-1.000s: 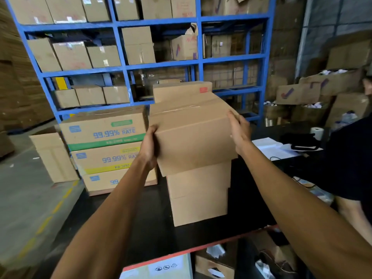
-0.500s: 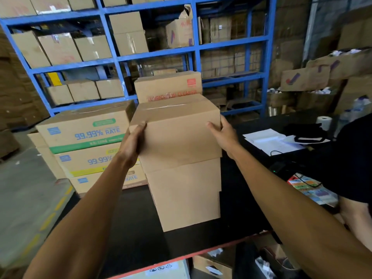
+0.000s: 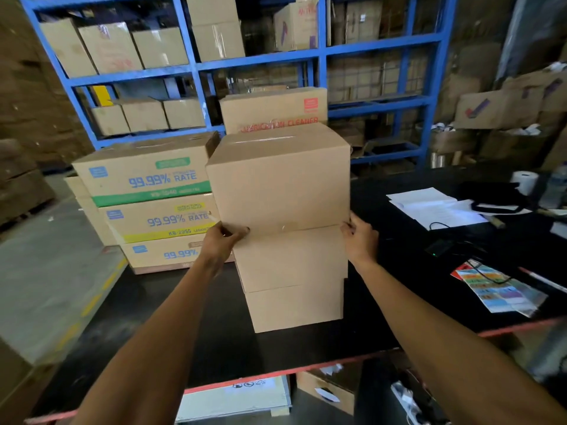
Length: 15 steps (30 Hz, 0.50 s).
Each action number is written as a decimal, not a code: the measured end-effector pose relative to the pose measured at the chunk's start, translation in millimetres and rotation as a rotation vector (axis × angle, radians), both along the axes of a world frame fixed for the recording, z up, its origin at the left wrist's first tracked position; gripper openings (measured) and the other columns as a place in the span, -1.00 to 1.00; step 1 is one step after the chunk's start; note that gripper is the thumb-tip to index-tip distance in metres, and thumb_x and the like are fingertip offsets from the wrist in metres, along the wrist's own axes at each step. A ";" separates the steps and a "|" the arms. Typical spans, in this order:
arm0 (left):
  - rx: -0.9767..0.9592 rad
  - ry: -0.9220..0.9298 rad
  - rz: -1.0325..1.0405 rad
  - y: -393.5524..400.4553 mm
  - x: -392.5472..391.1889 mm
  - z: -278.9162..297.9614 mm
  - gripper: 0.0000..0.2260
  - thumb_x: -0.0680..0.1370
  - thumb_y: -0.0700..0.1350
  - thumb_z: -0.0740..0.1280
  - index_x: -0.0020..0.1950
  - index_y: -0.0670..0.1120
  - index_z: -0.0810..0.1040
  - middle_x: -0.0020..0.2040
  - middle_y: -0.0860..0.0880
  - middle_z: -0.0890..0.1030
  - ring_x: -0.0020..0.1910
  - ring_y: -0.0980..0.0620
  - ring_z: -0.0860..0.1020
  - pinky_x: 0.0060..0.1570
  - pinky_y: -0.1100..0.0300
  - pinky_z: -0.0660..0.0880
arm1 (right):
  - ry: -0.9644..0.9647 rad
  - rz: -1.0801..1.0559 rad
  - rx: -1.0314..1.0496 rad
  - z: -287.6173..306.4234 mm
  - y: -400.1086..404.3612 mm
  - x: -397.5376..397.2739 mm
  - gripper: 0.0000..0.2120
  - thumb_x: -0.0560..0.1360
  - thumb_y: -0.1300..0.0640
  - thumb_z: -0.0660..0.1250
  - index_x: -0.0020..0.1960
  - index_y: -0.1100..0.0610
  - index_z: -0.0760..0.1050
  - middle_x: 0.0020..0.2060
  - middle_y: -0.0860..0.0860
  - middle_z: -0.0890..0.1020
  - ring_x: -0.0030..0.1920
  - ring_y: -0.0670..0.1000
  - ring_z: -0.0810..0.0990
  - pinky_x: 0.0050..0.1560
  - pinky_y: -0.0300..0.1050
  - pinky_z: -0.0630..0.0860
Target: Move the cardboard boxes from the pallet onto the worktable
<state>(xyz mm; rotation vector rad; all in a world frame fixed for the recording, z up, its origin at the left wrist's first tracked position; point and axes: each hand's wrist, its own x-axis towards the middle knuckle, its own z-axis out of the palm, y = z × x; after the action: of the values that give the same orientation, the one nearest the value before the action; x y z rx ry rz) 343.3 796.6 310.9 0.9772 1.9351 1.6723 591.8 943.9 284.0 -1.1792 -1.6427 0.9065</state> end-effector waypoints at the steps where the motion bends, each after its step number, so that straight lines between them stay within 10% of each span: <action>1: -0.007 0.012 0.011 1.2 -0.2 0.0 -0.72 0.51 -0.24 0.48 0.19 -0.29 0.59 -0.12 -0.01 0.63 -0.22 0.14 0.56 -0.37 0.46 0.45 | 0.002 -0.006 0.001 -0.2 1.1 -1.8 -0.58 0.63 0.20 0.28 0.48 0.06 0.40 0.25 0.12 0.63 0.26 0.13 0.59 0.28 -0.04 0.47; 15: -0.057 0.098 0.060 0.0 0.0 -5.2 -0.79 0.47 -0.28 0.52 -0.01 -0.09 0.55 -0.15 0.07 0.61 -0.17 0.13 0.56 -0.32 0.50 0.45 | 0.033 -0.097 -0.046 -1.4 7.8 -7.5 -0.68 0.63 0.25 0.27 0.36 0.16 0.53 0.29 0.11 0.61 0.31 0.16 0.56 0.29 -0.14 0.43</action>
<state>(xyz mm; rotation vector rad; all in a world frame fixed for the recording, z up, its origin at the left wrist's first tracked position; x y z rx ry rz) 343.3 796.6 305.7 1.0055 2.0833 1.6194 584.3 951.7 282.6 -1.2573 -1.5323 0.9020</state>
